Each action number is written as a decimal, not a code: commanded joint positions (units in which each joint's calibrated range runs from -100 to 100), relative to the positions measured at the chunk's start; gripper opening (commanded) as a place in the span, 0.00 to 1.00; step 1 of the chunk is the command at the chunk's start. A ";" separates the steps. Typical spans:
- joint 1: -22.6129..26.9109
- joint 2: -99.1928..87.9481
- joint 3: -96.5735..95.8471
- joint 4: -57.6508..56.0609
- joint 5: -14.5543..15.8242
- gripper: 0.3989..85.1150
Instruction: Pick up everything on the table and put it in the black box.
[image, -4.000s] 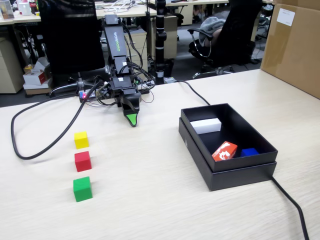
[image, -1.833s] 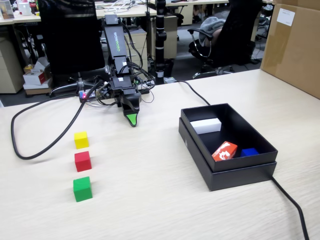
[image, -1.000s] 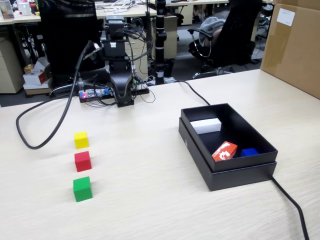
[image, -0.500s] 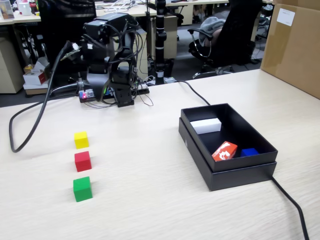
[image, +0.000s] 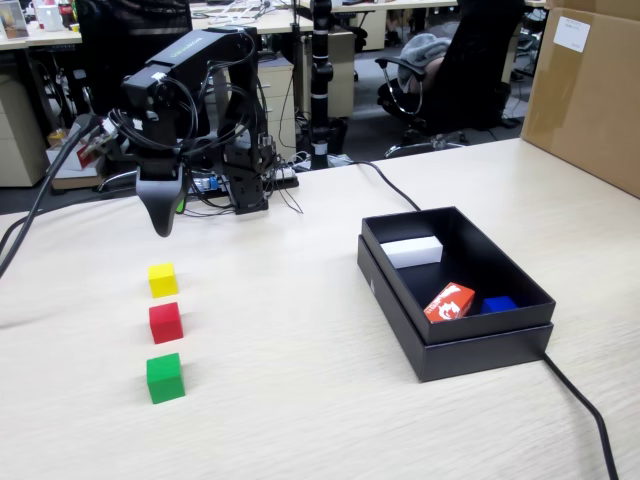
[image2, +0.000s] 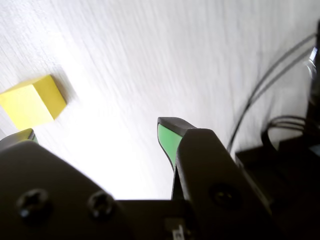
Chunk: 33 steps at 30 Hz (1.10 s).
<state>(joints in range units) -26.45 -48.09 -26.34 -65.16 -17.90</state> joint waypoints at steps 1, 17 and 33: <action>0.05 2.14 4.67 5.93 -1.07 0.56; 2.25 21.30 16.00 9.65 -2.49 0.57; 3.96 28.18 16.45 9.65 -1.95 0.57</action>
<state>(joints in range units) -22.59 -19.87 -12.00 -56.72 -20.15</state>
